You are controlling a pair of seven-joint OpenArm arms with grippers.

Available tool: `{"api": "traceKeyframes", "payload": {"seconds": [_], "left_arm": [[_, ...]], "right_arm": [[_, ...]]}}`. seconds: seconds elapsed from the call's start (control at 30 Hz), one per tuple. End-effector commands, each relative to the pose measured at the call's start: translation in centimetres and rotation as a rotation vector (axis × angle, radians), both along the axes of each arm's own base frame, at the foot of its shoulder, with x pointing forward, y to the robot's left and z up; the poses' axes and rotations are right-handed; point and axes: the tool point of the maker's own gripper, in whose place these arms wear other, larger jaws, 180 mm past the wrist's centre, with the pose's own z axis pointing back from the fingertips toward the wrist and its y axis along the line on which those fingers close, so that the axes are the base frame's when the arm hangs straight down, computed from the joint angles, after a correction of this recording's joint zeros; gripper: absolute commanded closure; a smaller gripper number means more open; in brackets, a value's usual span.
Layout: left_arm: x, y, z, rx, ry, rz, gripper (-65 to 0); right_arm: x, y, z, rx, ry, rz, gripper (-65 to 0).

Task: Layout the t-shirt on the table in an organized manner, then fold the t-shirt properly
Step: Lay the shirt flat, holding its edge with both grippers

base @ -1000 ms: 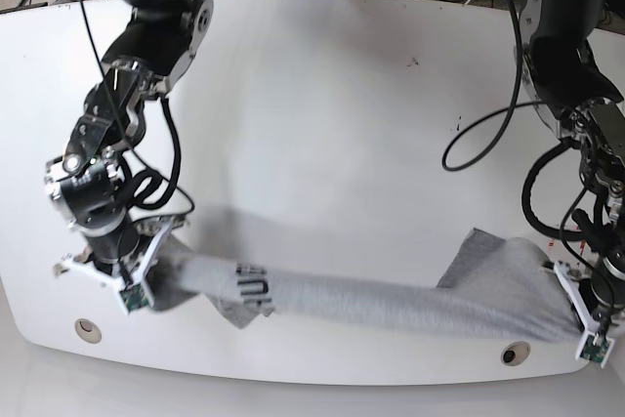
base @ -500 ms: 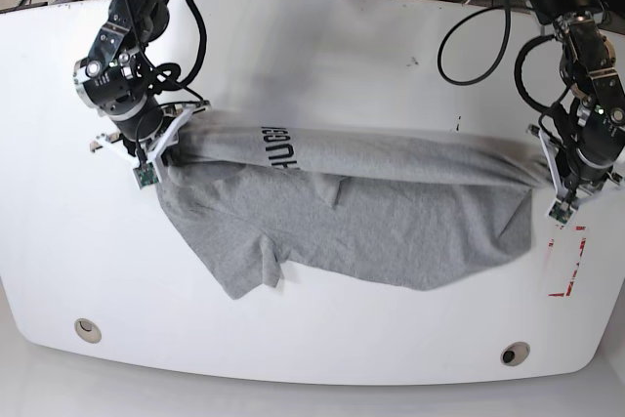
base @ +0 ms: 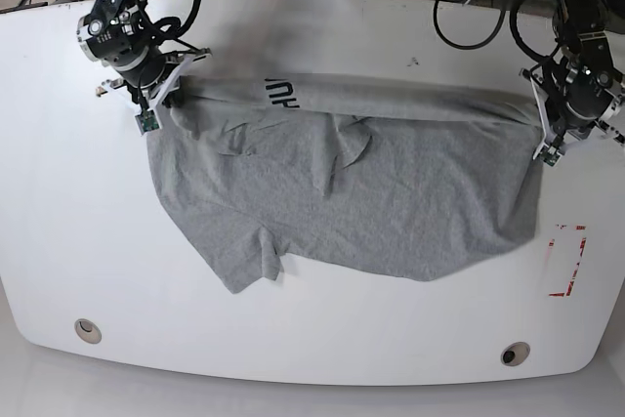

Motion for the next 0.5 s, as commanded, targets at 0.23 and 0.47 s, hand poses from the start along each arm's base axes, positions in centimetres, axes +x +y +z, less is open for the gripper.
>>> {"api": "traceKeyframes", "payload": {"seconds": [0.23, 0.47], "left_arm": [[-1.8, 0.5, -0.8, 0.023, 0.017, -0.047, 0.0], [-2.5, 0.4, -1.3, 0.018, 0.032, -0.054, 0.0]], "right_arm": [[-1.9, -0.3, -0.5, -0.012, 0.031, -0.001, 0.0], [-2.6, -0.3, -0.9, -0.015, 0.051, -0.001, -0.2]]}}
